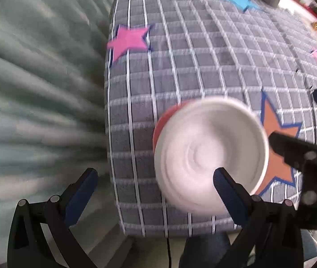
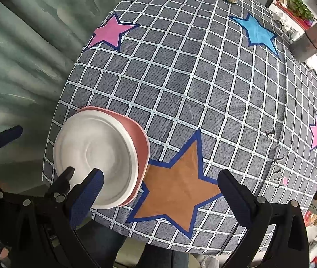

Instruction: Organize plates and bowls

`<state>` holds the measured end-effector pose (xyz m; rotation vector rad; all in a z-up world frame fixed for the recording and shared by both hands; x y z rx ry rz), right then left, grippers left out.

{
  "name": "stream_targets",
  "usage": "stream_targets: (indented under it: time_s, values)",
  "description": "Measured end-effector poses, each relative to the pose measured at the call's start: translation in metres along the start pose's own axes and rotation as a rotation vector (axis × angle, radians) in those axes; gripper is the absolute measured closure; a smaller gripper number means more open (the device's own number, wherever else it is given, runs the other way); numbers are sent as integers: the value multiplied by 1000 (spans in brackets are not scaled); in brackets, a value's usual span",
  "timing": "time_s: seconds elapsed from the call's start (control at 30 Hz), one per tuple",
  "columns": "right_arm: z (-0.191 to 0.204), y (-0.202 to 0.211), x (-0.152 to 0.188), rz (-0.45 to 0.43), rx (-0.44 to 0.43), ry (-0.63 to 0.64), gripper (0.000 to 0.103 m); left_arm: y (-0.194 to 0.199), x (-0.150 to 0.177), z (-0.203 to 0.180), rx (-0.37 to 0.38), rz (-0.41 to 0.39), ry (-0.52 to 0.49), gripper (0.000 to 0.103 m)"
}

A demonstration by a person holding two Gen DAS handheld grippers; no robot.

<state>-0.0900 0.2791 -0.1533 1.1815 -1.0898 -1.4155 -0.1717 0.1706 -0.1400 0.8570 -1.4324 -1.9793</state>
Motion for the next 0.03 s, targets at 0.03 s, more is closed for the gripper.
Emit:
stream_targets:
  time_s: [0.03]
  values:
    - [-1,-2,0,4,-4,5,0,5,-4,0,-8,-56,0,0]
Point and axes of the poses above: each gripper's, at about its wrist camera, not at the fingertips, and y roughly against the way its jaws point, z to its left, x to its underside, the point moved 10 cm from there along -y, roughly the way its jaws point, and after that the axes turned 11 degrees about y, right-handed, at the moved point
